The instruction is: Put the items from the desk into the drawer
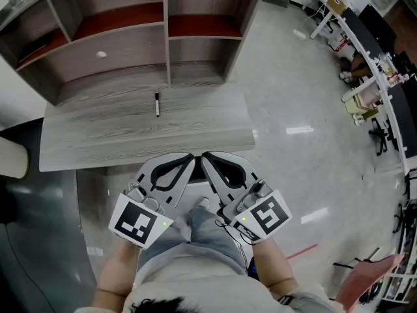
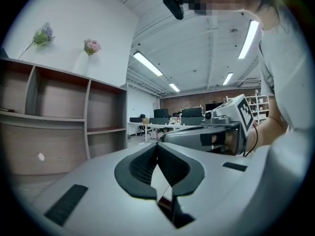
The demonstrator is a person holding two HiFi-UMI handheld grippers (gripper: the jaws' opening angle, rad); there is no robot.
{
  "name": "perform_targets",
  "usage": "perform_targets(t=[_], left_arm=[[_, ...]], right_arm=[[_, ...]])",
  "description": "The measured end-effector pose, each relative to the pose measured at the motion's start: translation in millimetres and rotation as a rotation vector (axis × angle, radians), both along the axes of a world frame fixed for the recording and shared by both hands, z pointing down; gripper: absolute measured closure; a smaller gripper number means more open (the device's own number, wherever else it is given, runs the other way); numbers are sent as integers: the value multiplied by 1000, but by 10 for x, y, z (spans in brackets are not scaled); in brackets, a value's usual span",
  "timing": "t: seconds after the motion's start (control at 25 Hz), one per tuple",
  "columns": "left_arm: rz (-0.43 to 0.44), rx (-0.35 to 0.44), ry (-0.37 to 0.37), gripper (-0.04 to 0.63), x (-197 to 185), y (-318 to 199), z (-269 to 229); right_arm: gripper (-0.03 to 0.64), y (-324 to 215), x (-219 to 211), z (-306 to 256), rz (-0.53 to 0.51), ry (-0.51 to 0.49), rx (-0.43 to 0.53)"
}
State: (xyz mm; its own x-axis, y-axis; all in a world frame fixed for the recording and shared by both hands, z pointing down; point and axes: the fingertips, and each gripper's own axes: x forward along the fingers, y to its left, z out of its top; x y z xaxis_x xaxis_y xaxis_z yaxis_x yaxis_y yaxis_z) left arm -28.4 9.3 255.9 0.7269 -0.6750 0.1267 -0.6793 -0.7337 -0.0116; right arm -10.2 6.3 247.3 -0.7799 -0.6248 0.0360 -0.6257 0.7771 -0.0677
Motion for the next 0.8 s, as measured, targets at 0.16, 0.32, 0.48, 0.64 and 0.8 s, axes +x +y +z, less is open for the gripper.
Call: perform_targets(t=[0.16,0.32,0.48,0.64,0.8], left_arm=[[33,13,3,586,-203,148,-54],[62,24,12,586,-398,274,-115],[84,34,20,586,-571,382,-157],[108,49,30,586,-682,491,-190],[120,56,35,586,-798,614,-200]], right_arm=[[609,154,-208,-66,26,0,17],[609,288,-396,-121,53,-6,28],[609,425,-569,-153,72,1,39],[609,545,-687,-160,88,9,44],[609,663,-800,-163,98,10,51]])
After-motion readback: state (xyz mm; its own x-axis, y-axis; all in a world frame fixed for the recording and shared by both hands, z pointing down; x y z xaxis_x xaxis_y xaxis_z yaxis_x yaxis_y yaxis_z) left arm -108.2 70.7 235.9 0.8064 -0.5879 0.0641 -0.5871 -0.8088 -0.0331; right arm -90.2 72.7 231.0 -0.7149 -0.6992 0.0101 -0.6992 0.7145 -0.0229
